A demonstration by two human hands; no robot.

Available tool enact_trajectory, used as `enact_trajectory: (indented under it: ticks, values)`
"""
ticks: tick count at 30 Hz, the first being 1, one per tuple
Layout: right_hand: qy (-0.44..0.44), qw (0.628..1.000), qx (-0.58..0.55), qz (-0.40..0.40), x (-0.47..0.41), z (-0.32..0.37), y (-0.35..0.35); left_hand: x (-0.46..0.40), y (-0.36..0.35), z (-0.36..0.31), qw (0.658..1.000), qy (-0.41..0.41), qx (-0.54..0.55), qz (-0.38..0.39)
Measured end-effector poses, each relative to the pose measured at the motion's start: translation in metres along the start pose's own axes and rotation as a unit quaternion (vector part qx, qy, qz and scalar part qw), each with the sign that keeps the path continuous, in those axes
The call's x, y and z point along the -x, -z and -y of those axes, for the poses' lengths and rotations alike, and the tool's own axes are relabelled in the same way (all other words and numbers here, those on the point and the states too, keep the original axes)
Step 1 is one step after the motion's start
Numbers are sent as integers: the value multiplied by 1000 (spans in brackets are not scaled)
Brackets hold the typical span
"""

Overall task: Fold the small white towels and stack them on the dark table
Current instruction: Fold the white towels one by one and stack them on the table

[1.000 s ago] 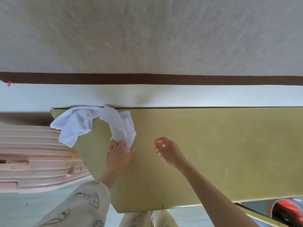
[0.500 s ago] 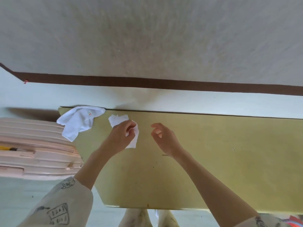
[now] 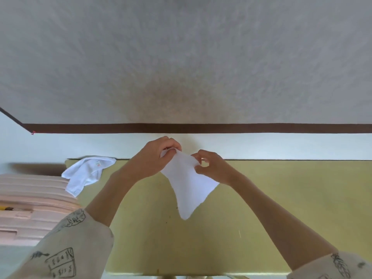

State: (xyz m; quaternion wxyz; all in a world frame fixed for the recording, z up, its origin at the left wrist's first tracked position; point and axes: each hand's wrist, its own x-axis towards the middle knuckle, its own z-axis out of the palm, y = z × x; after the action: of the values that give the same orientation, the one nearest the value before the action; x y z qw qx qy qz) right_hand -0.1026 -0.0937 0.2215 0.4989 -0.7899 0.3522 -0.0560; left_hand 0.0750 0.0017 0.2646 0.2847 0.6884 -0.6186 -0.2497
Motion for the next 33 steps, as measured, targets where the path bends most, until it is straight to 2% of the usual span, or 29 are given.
enact_trajectory:
  ticks: [3, 7, 13, 17, 20, 24, 29, 33]
  values:
    - [-9, 999, -25, -32, 9, 3, 13, -6, 1, -11, 1000, -12, -10, -26]
    - [-11, 998, 4, -61, 19, 6, 26, -9, 12, -16, 999, -17, -30, -27]
    - [-45, 980, 174, -79, 16, 17, 55, -22, 36, -6, 996, -8, -75, -45]
    - [-20, 963, 240, -119, 7, 36, 63, -32, 48, 2, 994, 11, -91, -60]
    - [14, 964, 216, -152, 3, 52, 62, -38, 58, 3, 992, 15, -96, -84]
    - [33, 972, 185, -143, -3, 67, 62, -38, 72, 5, 990, 3, -83, -118]
    - [35, 952, 265, -150, -5, 74, 68, -37, 89, 10, 985, -9, -84, -150]
    - [20, 957, 250, -147, -7, 80, 79, -39, 103, 11, 982, -26, -102, -157]
